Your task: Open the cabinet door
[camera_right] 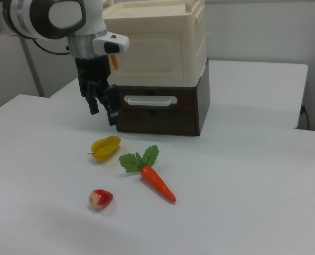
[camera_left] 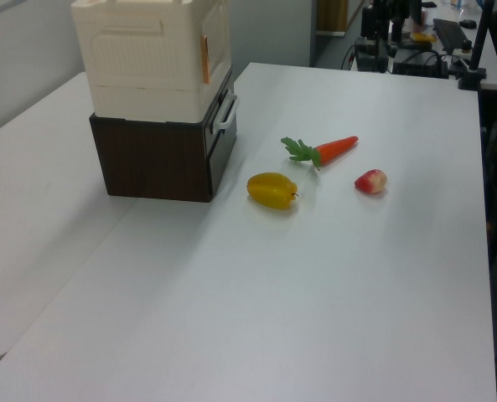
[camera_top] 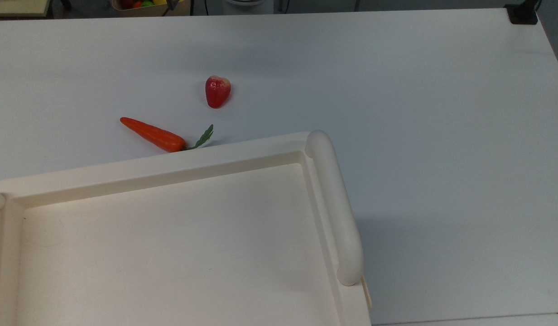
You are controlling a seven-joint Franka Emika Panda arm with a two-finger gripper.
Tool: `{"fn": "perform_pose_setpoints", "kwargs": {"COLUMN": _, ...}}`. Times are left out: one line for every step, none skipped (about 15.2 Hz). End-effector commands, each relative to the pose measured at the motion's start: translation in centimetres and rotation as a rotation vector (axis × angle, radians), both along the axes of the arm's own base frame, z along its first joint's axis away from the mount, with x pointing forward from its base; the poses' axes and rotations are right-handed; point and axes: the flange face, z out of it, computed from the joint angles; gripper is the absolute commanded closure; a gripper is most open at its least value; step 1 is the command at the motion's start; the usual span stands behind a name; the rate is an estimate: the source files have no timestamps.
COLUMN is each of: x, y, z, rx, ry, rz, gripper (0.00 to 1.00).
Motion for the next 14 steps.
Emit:
{"fn": "perform_pose_setpoints", "kwargs": {"x": -1.14, "y": 0.85, "z": 1.12, "rx": 0.017, "ry": 0.003, "rz": 0.026, "gripper": 0.00}}
{"fn": "perform_pose_setpoints", "kwargs": {"x": -1.24, "y": 0.82, "z": 1.28, "rx": 0.016, "ry": 0.000, "rz": 0.026, "gripper": 0.00}}
{"fn": "perform_pose_setpoints", "kwargs": {"x": -1.28, "y": 0.82, "z": 1.36, "rx": 0.016, "ry": -0.002, "rz": 0.028, "gripper": 0.00}}
{"fn": "perform_pose_setpoints", "kwargs": {"x": -1.31, "y": 0.65, "z": 1.37, "rx": 0.016, "ry": -0.002, "rz": 0.023, "gripper": 0.00}}
{"fn": "perform_pose_setpoints", "kwargs": {"x": -1.33, "y": 0.49, "z": 1.37, "rx": 0.016, "ry": -0.002, "rz": 0.022, "gripper": 0.00}}
{"fn": "perform_pose_setpoints", "kwargs": {"x": -1.41, "y": 0.22, "z": 1.45, "rx": 0.015, "ry": -0.003, "rz": 0.017, "gripper": 0.00}}
{"fn": "perform_pose_setpoints", "kwargs": {"x": -1.40, "y": 0.13, "z": 1.53, "rx": 0.014, "ry": -0.006, "rz": 0.016, "gripper": 0.00}}
{"fn": "perform_pose_setpoints", "kwargs": {"x": -1.39, "y": 0.13, "z": 1.47, "rx": 0.014, "ry": -0.006, "rz": 0.016, "gripper": 0.00}}
{"fn": "perform_pose_setpoints", "kwargs": {"x": -1.39, "y": 0.13, "z": 1.54, "rx": 0.014, "ry": -0.008, "rz": 0.016, "gripper": 0.00}}
{"fn": "perform_pose_setpoints", "kwargs": {"x": -1.38, "y": 0.05, "z": 1.55, "rx": 0.014, "ry": -0.009, "rz": 0.014, "gripper": 0.00}}
{"fn": "perform_pose_setpoints", "kwargs": {"x": -1.33, "y": 0.04, "z": 1.59, "rx": 0.013, "ry": -0.014, "rz": 0.014, "gripper": 0.00}}
{"fn": "perform_pose_setpoints", "kwargs": {"x": -1.24, "y": 0.12, "z": 1.54, "rx": 0.013, "ry": -0.015, "rz": 0.016, "gripper": 0.00}}
{"fn": "perform_pose_setpoints", "kwargs": {"x": -1.21, "y": 0.20, "z": 1.55, "rx": 0.012, "ry": -0.017, "rz": 0.018, "gripper": 0.00}}
{"fn": "perform_pose_setpoints", "kwargs": {"x": -1.21, "y": 0.30, "z": 1.54, "rx": 0.014, "ry": -0.015, "rz": 0.019, "gripper": 0.00}}
